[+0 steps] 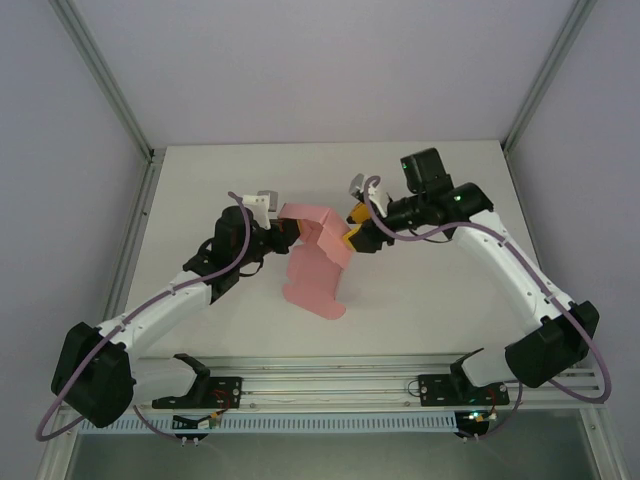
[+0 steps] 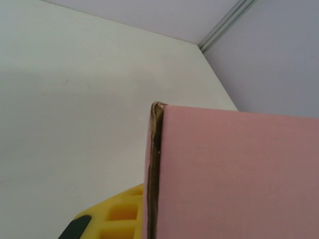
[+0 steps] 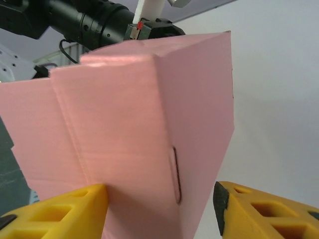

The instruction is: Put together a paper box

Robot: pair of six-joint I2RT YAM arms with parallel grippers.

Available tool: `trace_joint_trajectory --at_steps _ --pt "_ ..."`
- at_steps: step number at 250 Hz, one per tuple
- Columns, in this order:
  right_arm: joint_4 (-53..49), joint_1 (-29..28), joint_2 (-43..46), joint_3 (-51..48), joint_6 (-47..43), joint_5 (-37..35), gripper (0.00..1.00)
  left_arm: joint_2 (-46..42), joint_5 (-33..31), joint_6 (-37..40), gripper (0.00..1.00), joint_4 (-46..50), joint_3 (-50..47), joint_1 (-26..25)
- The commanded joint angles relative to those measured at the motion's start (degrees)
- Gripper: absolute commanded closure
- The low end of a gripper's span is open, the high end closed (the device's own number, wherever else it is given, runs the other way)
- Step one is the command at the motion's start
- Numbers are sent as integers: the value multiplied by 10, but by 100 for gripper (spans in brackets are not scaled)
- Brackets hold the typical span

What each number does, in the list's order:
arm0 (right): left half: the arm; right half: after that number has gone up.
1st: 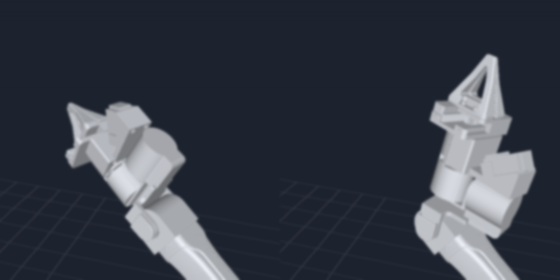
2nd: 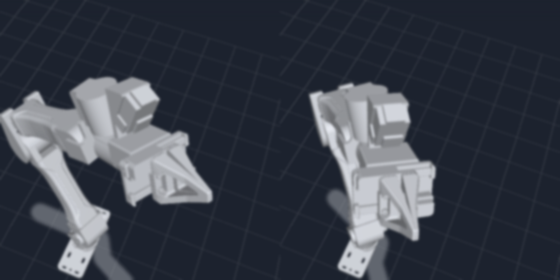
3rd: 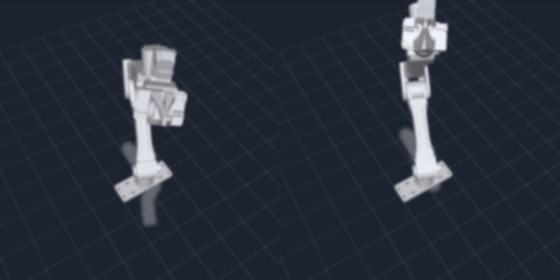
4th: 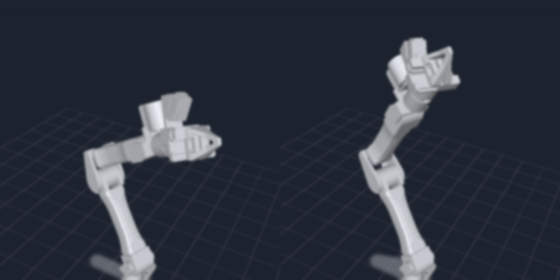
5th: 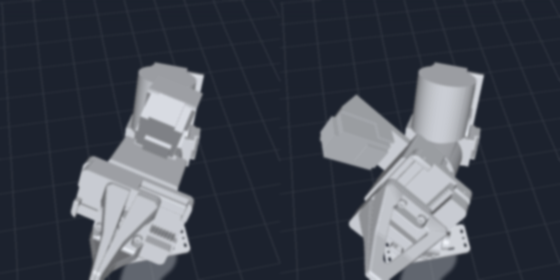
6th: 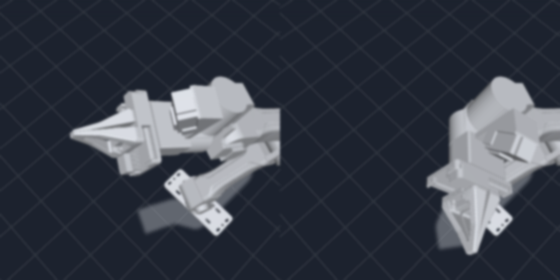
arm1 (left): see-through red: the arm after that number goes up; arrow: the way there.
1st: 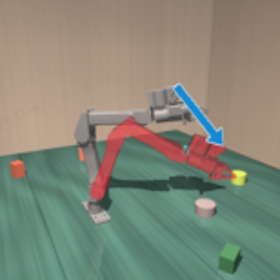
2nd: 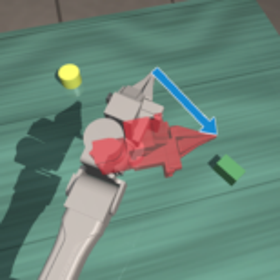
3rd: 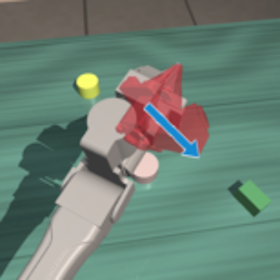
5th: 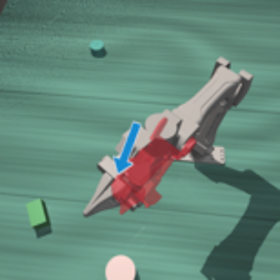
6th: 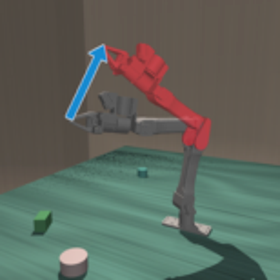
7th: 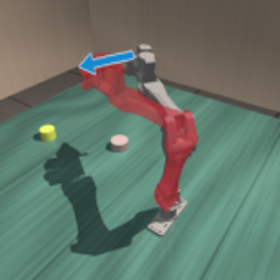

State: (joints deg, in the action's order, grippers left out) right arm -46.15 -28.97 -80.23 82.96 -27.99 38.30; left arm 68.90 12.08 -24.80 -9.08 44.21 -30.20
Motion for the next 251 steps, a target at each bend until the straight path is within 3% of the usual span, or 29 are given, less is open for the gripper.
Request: trace_joint_trajectory --at_steps 1,60,86,130,147,165,186,211,227,251 --pt "57 -40 -8 -9 40 -84 45 10 -15 -11 100 17 29 2" --pt "96 -92 -19 -7 89 -275 48 8 -34 -13 100 41 35 2" --pt "94 -93 -14 -1 113 -285 49 6 -55 -11 100 65 40 3" --pt "63 -96 -32 15 152 -202 44 15 -88 -34 100 86 52 1" --pt "63 -97 -32 13 187 -215 44 15 -96 -39 100 81 51 2" --pt "74 -96 -20 3 229 -277 44 9 -102 -46 100 65 44 2" --pt "84 -96 7 -11 270 -403 39 0 -126 -54 100 61 39 2" --pt "119 -94 69 -58 310 -519 23 -17 -170 -68 100 49 23 3" --pt "144 -91 112 -98 330 -521 21 -27 -185 -76 100 35 11 3" --pt "176 -89 160 -146 361 -467 18 -38 -195 -86 100 11 -2 4"
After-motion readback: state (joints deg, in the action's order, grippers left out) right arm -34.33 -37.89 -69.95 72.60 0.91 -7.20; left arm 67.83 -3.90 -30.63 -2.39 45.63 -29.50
